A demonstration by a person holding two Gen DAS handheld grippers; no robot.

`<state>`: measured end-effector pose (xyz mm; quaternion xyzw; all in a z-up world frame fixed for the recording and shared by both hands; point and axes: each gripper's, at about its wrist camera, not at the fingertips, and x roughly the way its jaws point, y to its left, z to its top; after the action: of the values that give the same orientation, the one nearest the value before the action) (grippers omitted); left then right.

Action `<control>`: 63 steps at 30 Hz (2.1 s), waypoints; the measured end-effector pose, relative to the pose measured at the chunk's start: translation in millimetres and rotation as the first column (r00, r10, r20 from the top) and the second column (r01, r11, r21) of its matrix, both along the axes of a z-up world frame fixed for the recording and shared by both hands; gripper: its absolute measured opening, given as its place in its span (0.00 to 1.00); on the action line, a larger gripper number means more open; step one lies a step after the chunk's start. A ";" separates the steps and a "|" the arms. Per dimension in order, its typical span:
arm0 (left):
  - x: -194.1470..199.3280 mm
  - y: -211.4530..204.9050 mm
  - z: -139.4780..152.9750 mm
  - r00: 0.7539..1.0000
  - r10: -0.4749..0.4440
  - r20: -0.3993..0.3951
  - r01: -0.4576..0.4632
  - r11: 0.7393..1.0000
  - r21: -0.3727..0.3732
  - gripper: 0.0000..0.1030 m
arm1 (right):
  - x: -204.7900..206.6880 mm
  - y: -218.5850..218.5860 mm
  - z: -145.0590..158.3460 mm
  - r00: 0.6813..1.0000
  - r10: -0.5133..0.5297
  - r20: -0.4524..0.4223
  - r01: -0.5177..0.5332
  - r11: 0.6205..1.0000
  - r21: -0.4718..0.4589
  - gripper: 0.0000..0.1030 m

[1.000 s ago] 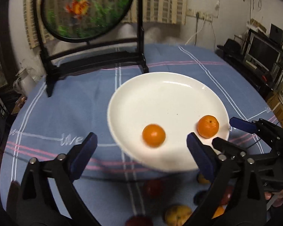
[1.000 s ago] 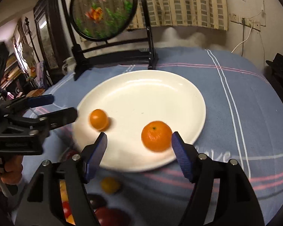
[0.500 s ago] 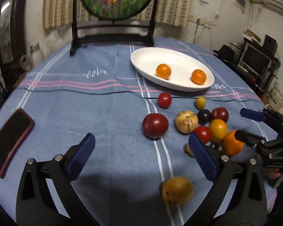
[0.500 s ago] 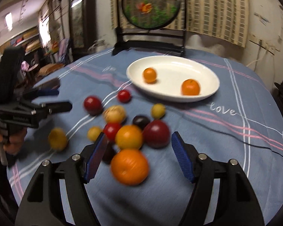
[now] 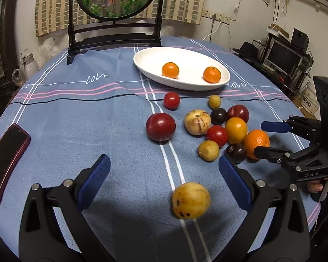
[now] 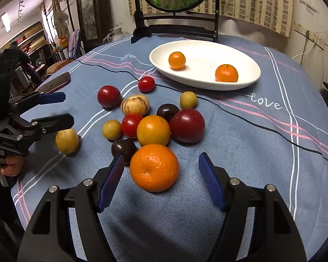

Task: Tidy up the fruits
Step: 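Grasp the yellow pear with the left tool while the right tool grasps a tangerine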

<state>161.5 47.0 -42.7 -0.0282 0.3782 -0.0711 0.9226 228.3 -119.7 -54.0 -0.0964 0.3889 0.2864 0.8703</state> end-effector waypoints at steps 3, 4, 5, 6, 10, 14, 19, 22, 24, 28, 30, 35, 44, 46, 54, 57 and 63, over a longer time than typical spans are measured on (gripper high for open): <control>0.1 0.6 -1.0 1.000 0.001 -0.005 -0.001 1.000 0.001 0.98 | -2.4 3.8 -0.7 1.000 0.021 0.001 -0.021 1.000 -0.012 0.69; 0.3 0.9 -1.1 1.000 0.002 -0.007 -0.002 1.000 0.000 0.98 | -3.6 5.2 -1.3 1.000 0.026 0.003 -0.026 1.000 -0.015 0.69; 0.5 0.9 -1.2 1.000 0.002 -0.008 -0.002 1.000 0.001 0.98 | -3.6 5.7 -1.4 1.000 0.030 0.003 -0.030 0.999 -0.016 0.69; 0.6 0.7 -1.3 1.000 0.003 -0.010 -0.003 1.000 0.001 0.98 | -3.5 5.4 -1.7 1.000 0.030 0.002 -0.030 0.999 -0.016 0.69; 0.9 1.2 -1.5 1.000 0.004 -0.010 -0.004 1.000 0.000 0.98 | 0.0 2.7 -3.5 1.000 0.021 -0.017 -0.022 1.000 -0.011 0.65; 2.5 1.4 -2.2 1.000 0.007 -0.015 -0.007 1.000 -0.001 0.98 | 2.0 2.8 -5.7 0.999 0.022 -0.035 -0.022 1.000 -0.016 0.63; -0.8 1.9 -1.5 1.000 0.018 -0.017 -0.018 1.000 0.008 0.98 | 7.3 3.4 -10.8 0.997 0.023 -0.070 -0.025 0.999 -0.022 0.56; -9.2 -2.7 -3.4 0.999 0.018 -0.031 -0.016 0.999 0.039 0.98 | 8.1 1.6 -11.4 0.997 0.010 -0.074 -0.011 1.000 -0.024 0.54; -15.6 -7.1 -5.0 0.999 0.019 -0.033 -0.017 0.997 0.073 0.98 | 5.5 4.2 -11.0 0.998 0.001 -0.062 -0.003 0.999 -0.041 0.50; -27.1 -15.7 -6.1 0.999 -0.017 -0.034 0.020 0.995 0.096 0.97 | -2.1 13.8 -11.3 0.999 -0.027 -0.035 0.024 0.995 -0.093 0.45; -28.9 -18.3 -6.5 0.999 -0.027 -0.030 0.030 0.994 0.103 0.97 | -2.7 11.1 -11.2 0.998 -0.051 -0.045 0.048 0.996 -0.073 0.44; -26.4 -20.9 -11.0 0.997 -0.058 -0.050 0.062 0.994 0.092 0.76 | -6.1 -5.4 -7.9 0.992 -0.088 -0.087 0.093 0.994 0.051 0.44; -24.8 -25.8 -17.3 0.994 -0.070 -0.081 0.077 0.992 0.096 0.57 | -2.0 -18.2 -9.0 0.985 -0.107 -0.139 0.124 0.985 0.118 0.44; -23.9 -28.6 -19.9 0.993 -0.078 -0.093 0.087 0.991 0.102 0.50 | -3.4 -18.4 -8.7 0.985 -0.106 -0.135 0.123 0.985 0.122 0.44; -22.7 -31.9 -23.7 0.988 -0.100 -0.115 0.112 0.989 0.098 0.38 | -3.2 -20.6 -8.9 0.985 -0.106 -0.138 0.124 0.984 0.130 0.44; -22.2 -30.7 -23.8 0.988 -0.100 -0.115 0.110 0.990 0.090 0.37 | -3.2 -21.4 -8.5 0.985 -0.108 -0.137 0.126 0.983 0.132 0.44; -20.5 -27.8 -20.5 0.988 -0.105 -0.116 0.111 0.993 0.048 0.37 | -4.3 -21.6 -7.2 0.986 -0.103 -0.131 0.122 0.982 0.145 0.44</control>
<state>141.0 19.2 -63.2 0.0136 0.4328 -0.1089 0.8948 224.0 -141.3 -61.3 0.0104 0.4234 0.2711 0.8643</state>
